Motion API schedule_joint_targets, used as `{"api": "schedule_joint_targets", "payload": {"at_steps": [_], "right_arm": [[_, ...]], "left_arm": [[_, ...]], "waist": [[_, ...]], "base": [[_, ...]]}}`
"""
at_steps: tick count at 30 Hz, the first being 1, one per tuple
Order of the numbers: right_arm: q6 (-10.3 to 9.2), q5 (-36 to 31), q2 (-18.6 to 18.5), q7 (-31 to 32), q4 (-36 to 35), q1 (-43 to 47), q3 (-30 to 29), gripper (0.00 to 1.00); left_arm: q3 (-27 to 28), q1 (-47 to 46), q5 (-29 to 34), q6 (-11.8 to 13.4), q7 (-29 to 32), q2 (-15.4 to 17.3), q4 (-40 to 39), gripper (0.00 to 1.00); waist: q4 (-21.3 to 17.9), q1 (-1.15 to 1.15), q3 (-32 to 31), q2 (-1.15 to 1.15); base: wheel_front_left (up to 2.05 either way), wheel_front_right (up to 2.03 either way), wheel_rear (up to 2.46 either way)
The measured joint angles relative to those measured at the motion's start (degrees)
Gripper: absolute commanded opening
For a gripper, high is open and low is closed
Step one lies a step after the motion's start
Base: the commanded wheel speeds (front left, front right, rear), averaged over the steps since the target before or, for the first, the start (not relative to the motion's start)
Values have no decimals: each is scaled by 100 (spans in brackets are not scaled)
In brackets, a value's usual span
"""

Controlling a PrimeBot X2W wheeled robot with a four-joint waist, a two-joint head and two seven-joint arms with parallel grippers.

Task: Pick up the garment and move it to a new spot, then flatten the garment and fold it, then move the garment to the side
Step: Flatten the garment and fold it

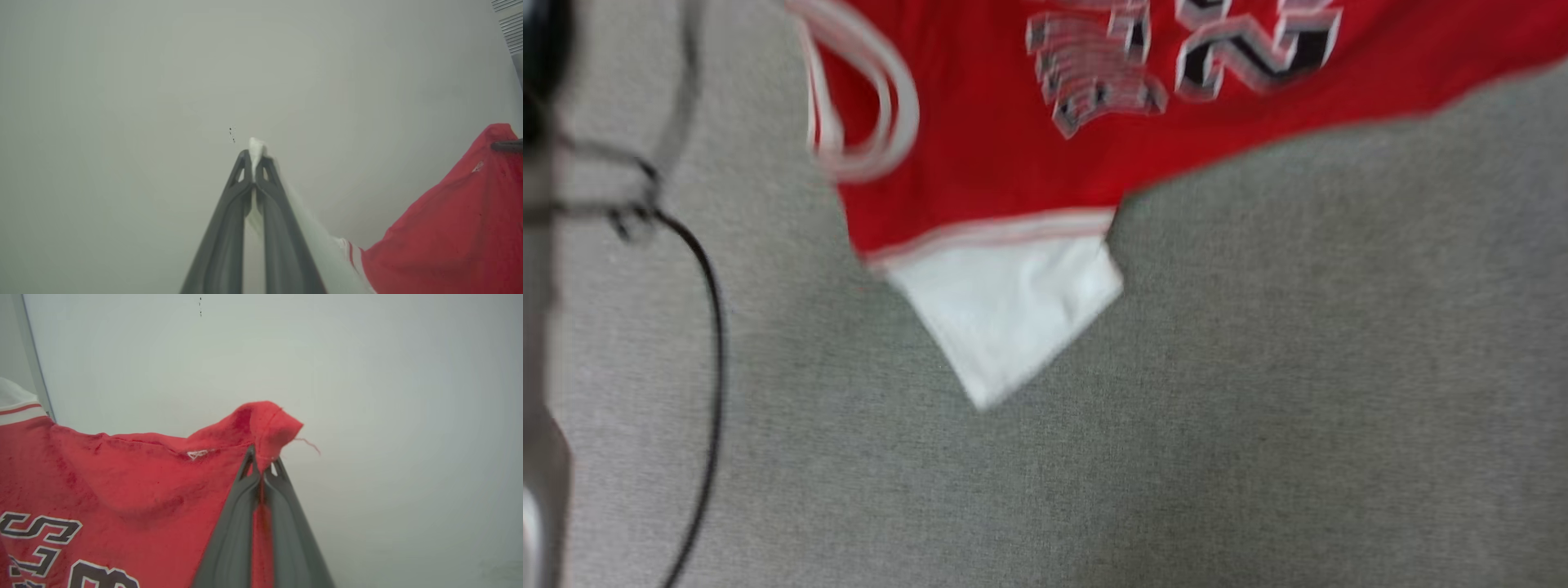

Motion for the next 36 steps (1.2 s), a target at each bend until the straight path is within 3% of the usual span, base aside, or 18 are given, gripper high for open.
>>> {"api": "schedule_joint_targets", "payload": {"at_steps": [10,20,27,36], "right_arm": [[0,-630,120,-96,1065,-2314,63,0],[-1,-995,231,-710,2505,-4236,590,0],[-1,-895,205,-1070,3229,-4559,1141,0],[-1,-308,-62,-1489,3623,-3875,2006,0]], "left_arm": [[-157,-2663,191,-358,-202,-111,1413,0],[-245,-4296,282,-460,-510,-93,2628,0],[-455,-4436,221,-495,-710,-84,3158,0],[-728,-3416,-1,-534,-1112,31,3311,0]], "waist": [[54,1,1089,0],[43,0,1440,0],[20,0,1645,0],[21,0,1793,0]], "base": [[0,0,0],[0,0,0],[0,0,0],[0,0,0]]}}
